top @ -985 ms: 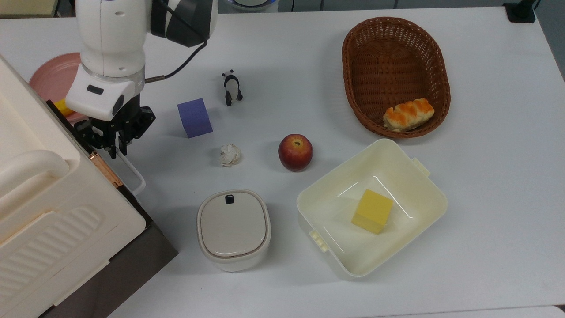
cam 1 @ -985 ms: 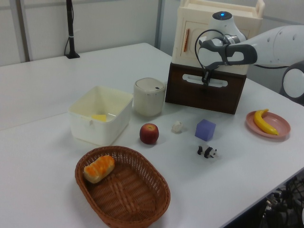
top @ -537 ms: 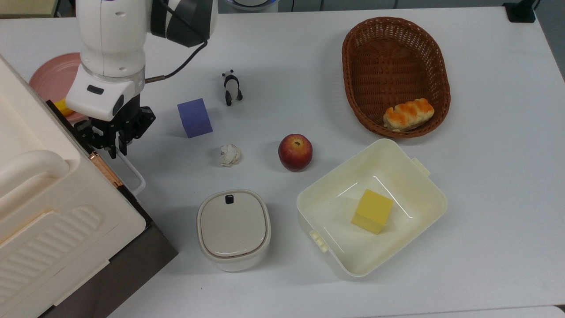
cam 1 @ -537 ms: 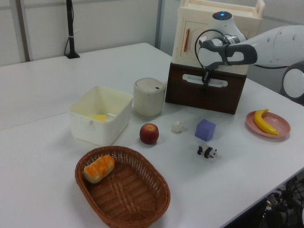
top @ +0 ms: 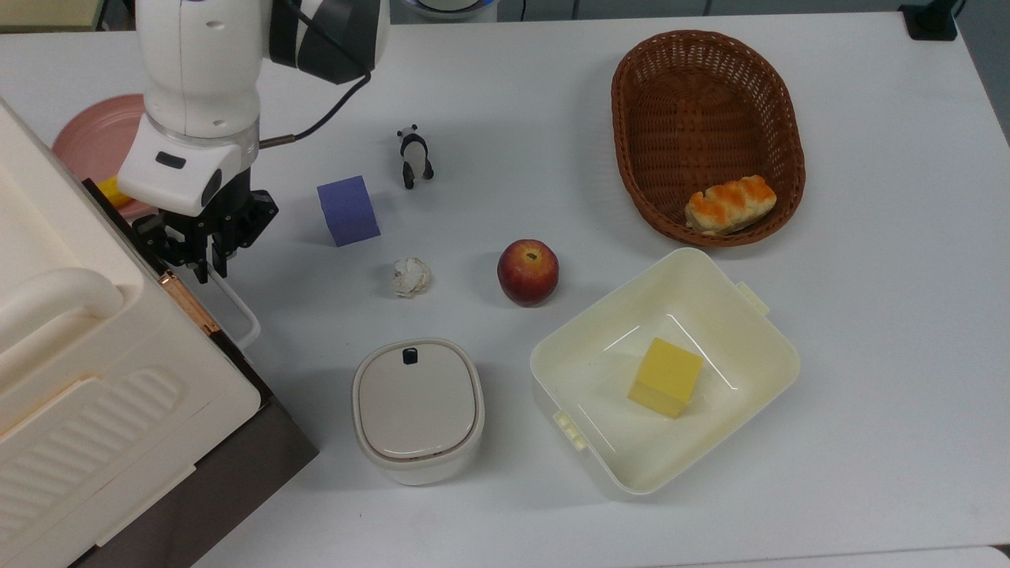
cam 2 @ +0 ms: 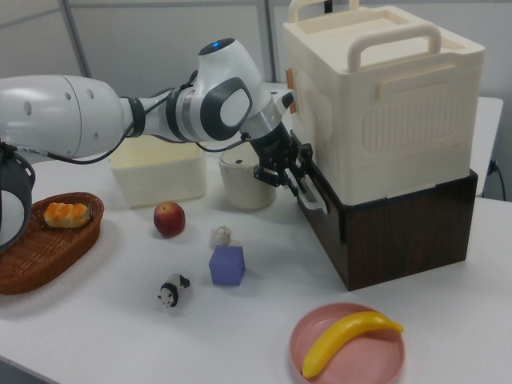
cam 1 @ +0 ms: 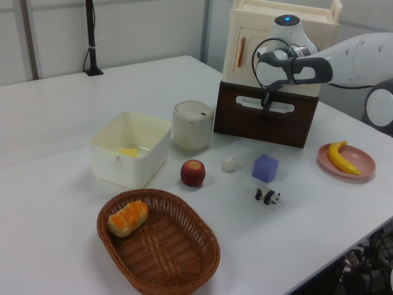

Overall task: Slide the drawer open
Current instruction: 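Pull the drawer handle outward from the cabinet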

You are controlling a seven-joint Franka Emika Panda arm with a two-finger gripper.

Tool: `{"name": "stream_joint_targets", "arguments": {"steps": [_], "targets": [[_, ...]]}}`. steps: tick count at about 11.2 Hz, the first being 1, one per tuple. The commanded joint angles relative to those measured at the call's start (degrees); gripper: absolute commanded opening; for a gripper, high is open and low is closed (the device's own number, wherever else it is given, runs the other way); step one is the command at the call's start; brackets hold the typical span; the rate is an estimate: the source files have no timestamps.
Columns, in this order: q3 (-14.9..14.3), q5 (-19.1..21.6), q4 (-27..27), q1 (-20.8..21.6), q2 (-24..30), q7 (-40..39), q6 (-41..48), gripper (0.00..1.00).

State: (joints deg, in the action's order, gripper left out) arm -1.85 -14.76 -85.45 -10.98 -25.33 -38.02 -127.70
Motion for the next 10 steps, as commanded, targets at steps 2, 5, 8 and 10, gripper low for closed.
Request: {"name": "stream_joint_targets", "arguments": {"steps": [2, 5, 8, 10], "targets": [[0.79, -0.36, -4.11, 0.34, 3.44, 1.63, -0.71, 0.0], [1.14, -0.35, -5.08, 0.34, 4.41, 1.72, -0.53, 0.0], [1.58, -0.35, -6.66, 0.43, 5.55, 1.81, -0.53, 0.0], [1.67, -0.35, -7.8, 0.43, 6.26, 2.07, -0.44, 0.0]]}}
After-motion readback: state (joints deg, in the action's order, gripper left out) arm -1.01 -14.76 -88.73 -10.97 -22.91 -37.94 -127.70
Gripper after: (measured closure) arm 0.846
